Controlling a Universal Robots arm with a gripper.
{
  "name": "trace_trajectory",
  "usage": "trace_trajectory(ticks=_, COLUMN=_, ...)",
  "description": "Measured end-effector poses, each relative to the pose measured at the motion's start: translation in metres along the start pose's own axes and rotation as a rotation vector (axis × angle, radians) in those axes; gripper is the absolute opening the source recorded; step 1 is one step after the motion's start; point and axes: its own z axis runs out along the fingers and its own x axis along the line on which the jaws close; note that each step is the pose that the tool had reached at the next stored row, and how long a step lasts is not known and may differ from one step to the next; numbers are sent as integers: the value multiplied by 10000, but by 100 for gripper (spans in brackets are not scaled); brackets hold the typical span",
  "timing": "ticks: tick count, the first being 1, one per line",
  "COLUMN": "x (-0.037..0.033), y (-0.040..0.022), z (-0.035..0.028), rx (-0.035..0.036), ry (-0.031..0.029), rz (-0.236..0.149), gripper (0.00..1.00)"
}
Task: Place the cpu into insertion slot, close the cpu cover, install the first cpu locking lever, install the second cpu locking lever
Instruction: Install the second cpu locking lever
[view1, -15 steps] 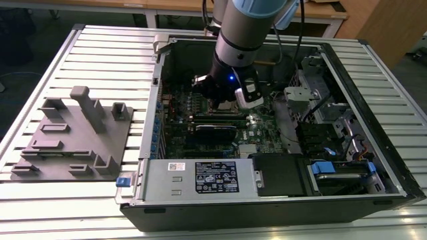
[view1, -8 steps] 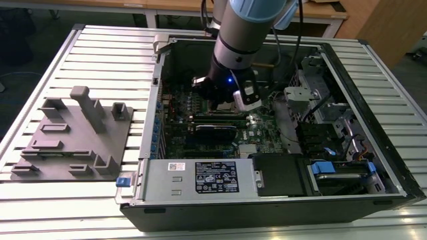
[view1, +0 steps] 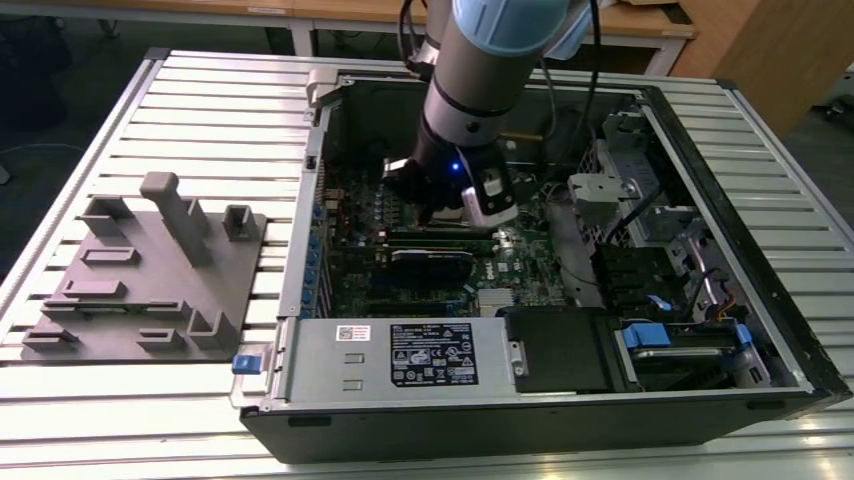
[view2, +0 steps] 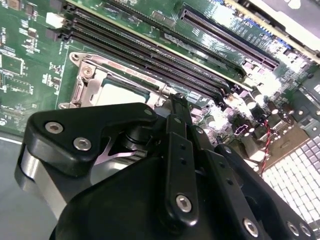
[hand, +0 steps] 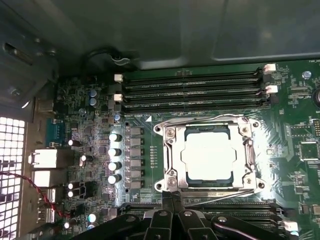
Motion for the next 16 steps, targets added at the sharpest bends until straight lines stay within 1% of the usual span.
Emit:
trace_trajectory(ticks=3, x=10, y=-9, z=39, rx=-17, ry=2, rz=-2, gripper=11)
trace_trajectory(ticks=5, x=14, y=-15, z=53, rx=-41, ry=5, rz=-6, gripper=11)
trace_trajectory(ticks=7, x=14, y=-16, z=56, rx=-61, ry=6, rz=-7, gripper=11)
trace_trajectory(ticks=11, x=14, y=-17, z=56, rx=-74, ry=7, rz=-9, gripper=11)
trace_trajectory(ticks=16, x=14, y=-17, z=56, rx=-77, ry=6, rz=-10, gripper=11)
